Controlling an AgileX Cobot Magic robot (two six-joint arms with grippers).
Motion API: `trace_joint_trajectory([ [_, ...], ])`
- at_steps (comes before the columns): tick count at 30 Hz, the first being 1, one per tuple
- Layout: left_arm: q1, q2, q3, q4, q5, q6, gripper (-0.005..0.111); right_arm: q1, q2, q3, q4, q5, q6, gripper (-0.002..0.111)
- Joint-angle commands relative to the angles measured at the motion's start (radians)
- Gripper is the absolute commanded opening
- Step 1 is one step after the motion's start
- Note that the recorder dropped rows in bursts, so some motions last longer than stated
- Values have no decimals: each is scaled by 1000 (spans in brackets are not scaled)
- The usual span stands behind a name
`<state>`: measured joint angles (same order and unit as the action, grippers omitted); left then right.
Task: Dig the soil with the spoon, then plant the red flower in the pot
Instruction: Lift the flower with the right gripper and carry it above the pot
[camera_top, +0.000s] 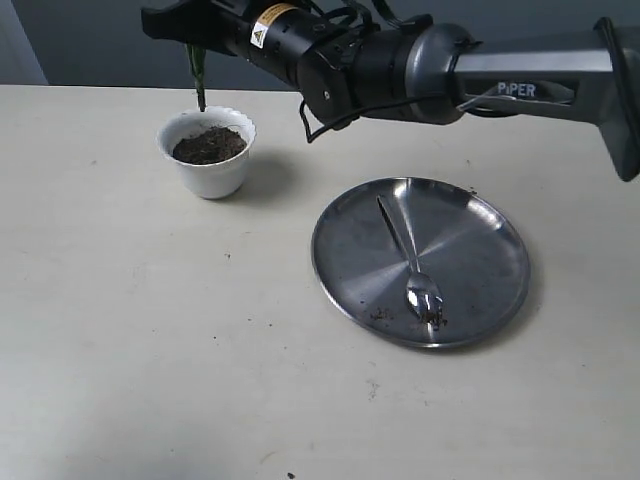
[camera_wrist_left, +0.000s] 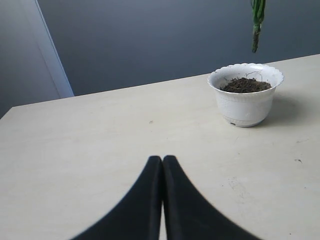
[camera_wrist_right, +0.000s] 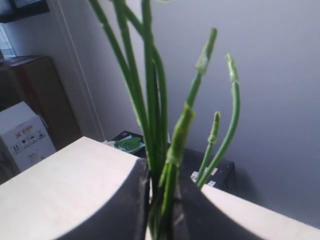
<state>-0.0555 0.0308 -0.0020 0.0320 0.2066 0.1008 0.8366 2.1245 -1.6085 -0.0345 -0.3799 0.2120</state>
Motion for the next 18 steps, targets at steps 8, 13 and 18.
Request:
trace_joint_trajectory([
  [8,3,-7,2,-1,-4,-2,0,-11,156,-194,2,24,-35,-1],
  [13,3,-7,2,-1,-4,-2,0,-11,177,-194,11,39,-38,-1],
  [18,3,-7,2,-1,-4,-2,0,-11,190,-194,34,39,-38,-1],
])
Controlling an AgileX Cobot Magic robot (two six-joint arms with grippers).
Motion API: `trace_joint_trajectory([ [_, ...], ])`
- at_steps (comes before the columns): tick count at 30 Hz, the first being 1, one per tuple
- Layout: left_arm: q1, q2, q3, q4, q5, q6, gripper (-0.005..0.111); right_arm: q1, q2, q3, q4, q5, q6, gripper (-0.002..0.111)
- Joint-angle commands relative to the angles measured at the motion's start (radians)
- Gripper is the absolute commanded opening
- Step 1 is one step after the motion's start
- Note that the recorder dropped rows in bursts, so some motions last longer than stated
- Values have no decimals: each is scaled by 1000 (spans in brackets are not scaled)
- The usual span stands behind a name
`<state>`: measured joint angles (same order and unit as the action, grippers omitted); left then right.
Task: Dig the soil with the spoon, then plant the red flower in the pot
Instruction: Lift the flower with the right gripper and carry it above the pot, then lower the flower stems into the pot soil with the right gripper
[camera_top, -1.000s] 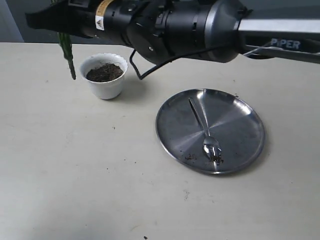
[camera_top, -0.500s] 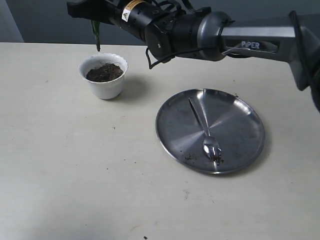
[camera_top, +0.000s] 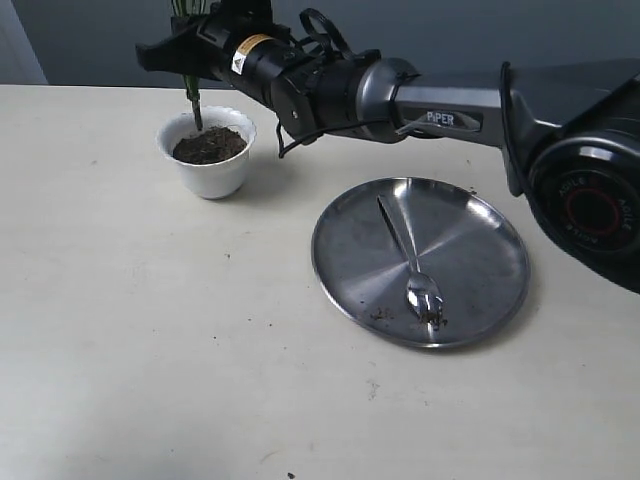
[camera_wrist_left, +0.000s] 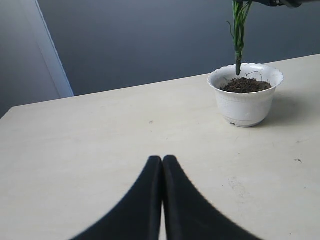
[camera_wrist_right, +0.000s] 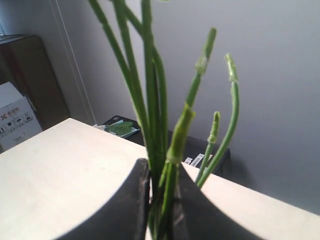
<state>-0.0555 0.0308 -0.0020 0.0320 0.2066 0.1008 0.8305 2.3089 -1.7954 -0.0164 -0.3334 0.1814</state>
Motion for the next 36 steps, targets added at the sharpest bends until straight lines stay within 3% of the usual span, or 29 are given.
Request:
trace_joint_trajectory([
  [1,3,-7,2,-1,-4,-2,0,-4,5,-7,16,-4,-7,-1],
  [36,3,-7,2,-1,-6,-2,0,-4,128,-5,56,-12,-14,-1],
])
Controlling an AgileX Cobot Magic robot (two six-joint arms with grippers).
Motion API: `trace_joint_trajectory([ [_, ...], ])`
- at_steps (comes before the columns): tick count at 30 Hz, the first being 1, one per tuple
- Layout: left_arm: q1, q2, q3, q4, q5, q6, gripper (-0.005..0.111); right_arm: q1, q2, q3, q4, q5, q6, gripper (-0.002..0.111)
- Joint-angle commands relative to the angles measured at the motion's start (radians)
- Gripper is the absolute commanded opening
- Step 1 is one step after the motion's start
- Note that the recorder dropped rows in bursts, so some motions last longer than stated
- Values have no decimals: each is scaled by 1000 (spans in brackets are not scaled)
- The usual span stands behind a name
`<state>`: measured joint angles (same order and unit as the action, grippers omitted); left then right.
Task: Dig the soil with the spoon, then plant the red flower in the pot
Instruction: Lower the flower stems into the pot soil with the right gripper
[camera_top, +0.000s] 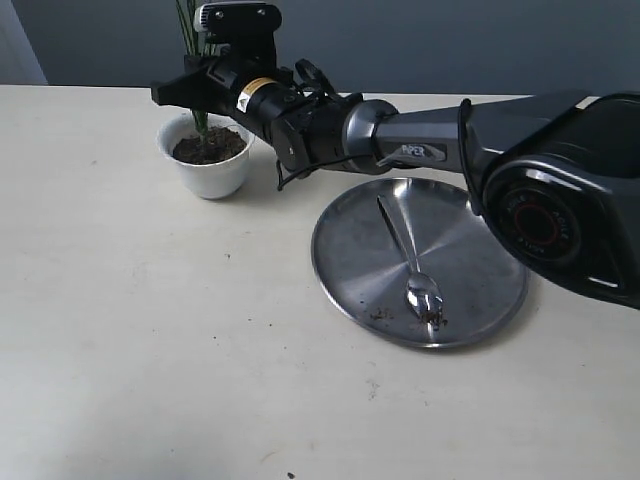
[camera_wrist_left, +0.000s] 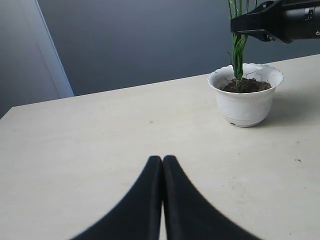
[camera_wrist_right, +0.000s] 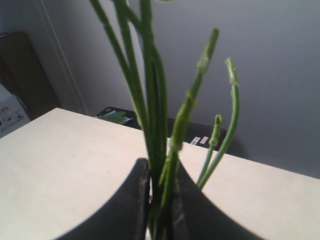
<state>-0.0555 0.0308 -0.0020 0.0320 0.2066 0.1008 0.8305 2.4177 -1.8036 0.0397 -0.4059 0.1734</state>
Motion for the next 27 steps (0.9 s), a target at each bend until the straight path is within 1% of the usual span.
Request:
trace_joint_trajectory([
  [1,3,-7,2,-1,-6,-2,0,-4,19,3,-3,63,-6,-1],
  [7,3,-7,2,-1,-6,-2,0,-4,-14,3,-11,63,-43,-1],
  [13,3,-7,2,-1,-6,-2,0,-4,-18,3,-11,144,-45,-1],
  [20,3,-7,2,-1,-2,-2,0,-3,10,3,-4,180,-43,-1],
  [27,3,-7,2,-1,-2,-2,0,-3,28,3,20,159,-41,-1],
])
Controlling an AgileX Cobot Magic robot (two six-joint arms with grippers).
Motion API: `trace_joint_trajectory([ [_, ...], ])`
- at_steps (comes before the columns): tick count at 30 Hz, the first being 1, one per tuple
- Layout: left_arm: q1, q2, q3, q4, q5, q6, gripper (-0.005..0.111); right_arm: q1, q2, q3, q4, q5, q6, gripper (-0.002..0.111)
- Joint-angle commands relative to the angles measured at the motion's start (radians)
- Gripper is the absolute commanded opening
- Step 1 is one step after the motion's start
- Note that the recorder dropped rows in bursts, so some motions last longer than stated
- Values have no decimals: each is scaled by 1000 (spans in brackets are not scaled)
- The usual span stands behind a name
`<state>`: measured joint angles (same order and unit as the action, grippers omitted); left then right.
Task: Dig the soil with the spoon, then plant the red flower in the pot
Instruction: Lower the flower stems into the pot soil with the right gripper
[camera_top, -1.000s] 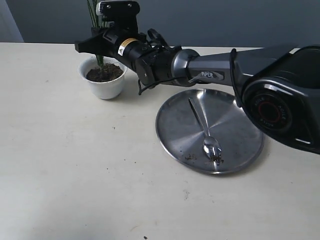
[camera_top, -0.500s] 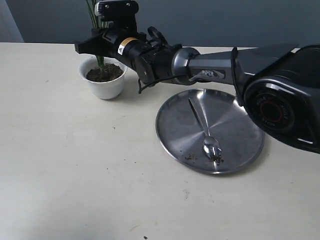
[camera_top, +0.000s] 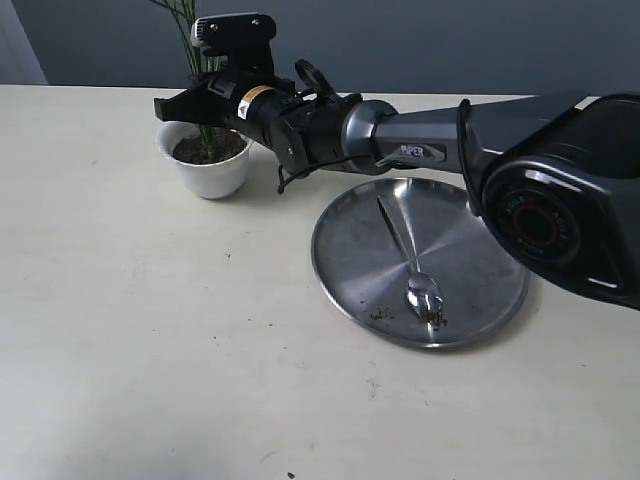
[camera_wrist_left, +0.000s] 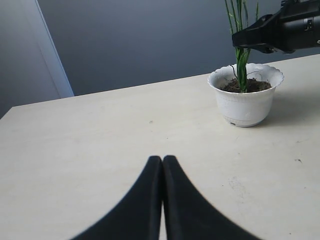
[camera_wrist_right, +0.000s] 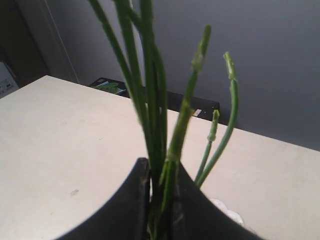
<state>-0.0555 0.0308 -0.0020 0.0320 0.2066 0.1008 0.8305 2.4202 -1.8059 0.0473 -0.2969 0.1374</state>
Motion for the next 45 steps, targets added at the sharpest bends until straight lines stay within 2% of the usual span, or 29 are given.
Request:
trace_joint_trajectory([
  [1,3,-7,2,-1,-2,-2,0,-3,28,6,13,50,-5,-1],
  [17,3,-7,2,-1,-2,-2,0,42,49,6,8,73,-8,-1],
  [45,3,-7,2,-1,-6,-2,0,30,49,6,34,75,-13,-1],
])
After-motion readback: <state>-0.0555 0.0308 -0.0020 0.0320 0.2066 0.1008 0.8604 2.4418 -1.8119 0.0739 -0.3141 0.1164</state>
